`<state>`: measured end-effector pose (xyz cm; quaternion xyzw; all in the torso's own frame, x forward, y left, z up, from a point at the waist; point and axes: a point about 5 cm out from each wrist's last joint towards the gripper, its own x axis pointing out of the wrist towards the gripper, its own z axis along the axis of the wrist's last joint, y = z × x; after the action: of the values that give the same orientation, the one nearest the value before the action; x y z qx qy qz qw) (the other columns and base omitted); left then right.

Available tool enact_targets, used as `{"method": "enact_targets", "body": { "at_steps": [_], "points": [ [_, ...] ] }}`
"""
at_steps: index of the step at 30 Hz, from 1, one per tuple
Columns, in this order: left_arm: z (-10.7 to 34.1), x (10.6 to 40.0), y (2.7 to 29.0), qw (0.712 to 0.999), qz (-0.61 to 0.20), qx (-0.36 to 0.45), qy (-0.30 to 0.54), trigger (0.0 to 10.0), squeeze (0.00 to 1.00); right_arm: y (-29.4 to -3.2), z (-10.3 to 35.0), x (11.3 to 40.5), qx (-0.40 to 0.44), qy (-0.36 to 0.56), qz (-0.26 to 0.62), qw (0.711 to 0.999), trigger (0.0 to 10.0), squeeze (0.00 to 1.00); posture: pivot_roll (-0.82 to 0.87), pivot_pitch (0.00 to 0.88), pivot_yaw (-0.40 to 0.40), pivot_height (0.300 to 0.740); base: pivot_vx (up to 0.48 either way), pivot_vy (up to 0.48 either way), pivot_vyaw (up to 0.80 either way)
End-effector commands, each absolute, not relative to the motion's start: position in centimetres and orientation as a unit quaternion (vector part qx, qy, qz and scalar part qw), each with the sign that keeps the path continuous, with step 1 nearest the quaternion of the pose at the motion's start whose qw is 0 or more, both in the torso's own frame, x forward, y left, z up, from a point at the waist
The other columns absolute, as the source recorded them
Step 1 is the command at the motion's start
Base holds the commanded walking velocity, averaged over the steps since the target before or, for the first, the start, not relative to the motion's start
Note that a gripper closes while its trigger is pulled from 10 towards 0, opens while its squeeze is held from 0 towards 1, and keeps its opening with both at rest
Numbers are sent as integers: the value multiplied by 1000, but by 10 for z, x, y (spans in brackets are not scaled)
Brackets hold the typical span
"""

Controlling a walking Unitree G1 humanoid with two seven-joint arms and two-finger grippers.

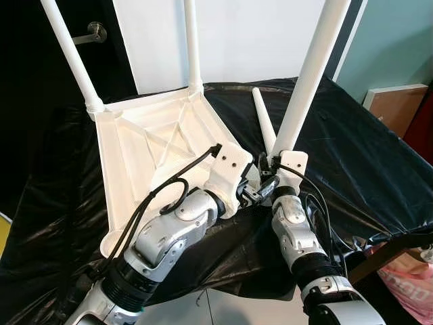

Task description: Building children table

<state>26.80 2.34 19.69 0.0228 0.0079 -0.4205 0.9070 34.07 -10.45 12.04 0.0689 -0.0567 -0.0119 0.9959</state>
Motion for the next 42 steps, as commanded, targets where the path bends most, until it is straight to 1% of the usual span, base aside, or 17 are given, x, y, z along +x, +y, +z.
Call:
{"method": "enact_targets", "body": {
  "at_steps": [1, 2, 3, 6, 10, 13, 17, 18, 19, 24, 25, 26, 28, 39, 40, 41, 42],
  "points": [
    [200, 260, 17, 865, -501, 26, 0, 10000, 0, -108, 104, 334, 101, -21, -21, 994, 10000, 925, -91, 0, -7, 740, 0, 0, 0],
    [200, 260, 17, 865, -501, 26, 0, 10000, 0, -108, 104, 334, 101, -21, -21, 994, 10000, 925, -91, 0, -7, 740, 0, 0, 0],
    [200, 261, 17, 865, -501, 26, -1, 10000, 0, -109, 110, 333, 105, -43, -8, 994, 10000, 1000, -91, 0, -7, 740, 0, 0, 0],
    [200, 261, 18, 866, -499, 26, -2, 10000, 0, -113, 125, 331, 98, -99, 21, 990, 10000, 1000, -91, 0, -5, 740, 0, 0, 0],
    [201, 262, 18, 867, -498, 26, -2, 10000, 0, -117, 132, 332, 94, -115, 38, 988, 10000, 1000, -94, 0, -5, 740, 0, 0, 0],
    [200, 262, 19, 867, -497, 27, -2, 10000, 0, -130, 139, 333, 77, -122, 88, 986, 10000, 1000, -101, 0, -5, 740, 0, 0, 0],
    [200, 263, 19, 867, -497, 28, -1, 10000, 0, -136, 141, 333, 62, -121, 114, 984, 10000, 1000, -104, 2, -6, 740, 0, 0, 0],
    [199, 263, 19, 868, -496, 29, -1, 10000, 0, -140, 141, 332, 54, -115, 139, 982, 10000, 0, -107, 7, -7, 740, 0, 0, 0],
    [199, 263, 19, 868, -496, 31, 0, 10000, 0, -145, 141, 332, 42, -110, 166, 979, 10000, 0, -108, 9, -6, 740, 0, 0, 0],
    [198, 263, 19, 868, -496, 34, 2, 10000, 0, -150, 140, 331, 32, -102, 190, 976, 10000, 0, -110, 12, -5, 740, 0, 0, 0],
    [195, 264, 18, 867, -496, 42, 4, 10000, 0, -155, 137, 332, 13, -82, 229, 970, 10000, 0, -114, 14, -3, 740, 0, 0, 0],
    [195, 264, 18, 867, -496, 42, 4, 10000, 0, -155, 137, 332, 13, -82, 229, 970, 10000, 0, -114, 14, -3, 740, 0, 0, 0],
    [186, 264, 18, 866, -495, 71, 12, 10000, 0, -163, 130, 335, -32, -48, 284, 957, 10000, 0, -116, 14, -2, 740, 0, 0, 0],
    [174, 259, 14, 861, -499, 90, 25, 10000, 0, -164, 131, 346, -68, -22, 322, 944, 10000, 0, -109, 14, 0, 740, 0, 0, 0],
    [174, 259, 13, 861, -500, 91, 25, 10000, 0, -165, 131, 347, -68, -18, 327, 943, 6471, 0, -107, 14, 0, 740, 0, 0, 0],
    [174, 259, 13, 861, -500, 91, 25, 10000, 0, -165, 131, 347, -68, -18, 327, 943, 6471, 0, -107, 14, 0, 740, 0, 0, 0],
    [174, 259, 13, 861, -499, 91, 24, 10000, 0, -166, 131, 347, -69, -14, 329, 942, 1922, 0, -104, 14, 0, 740, 0, 0, 0]
  ]
}}
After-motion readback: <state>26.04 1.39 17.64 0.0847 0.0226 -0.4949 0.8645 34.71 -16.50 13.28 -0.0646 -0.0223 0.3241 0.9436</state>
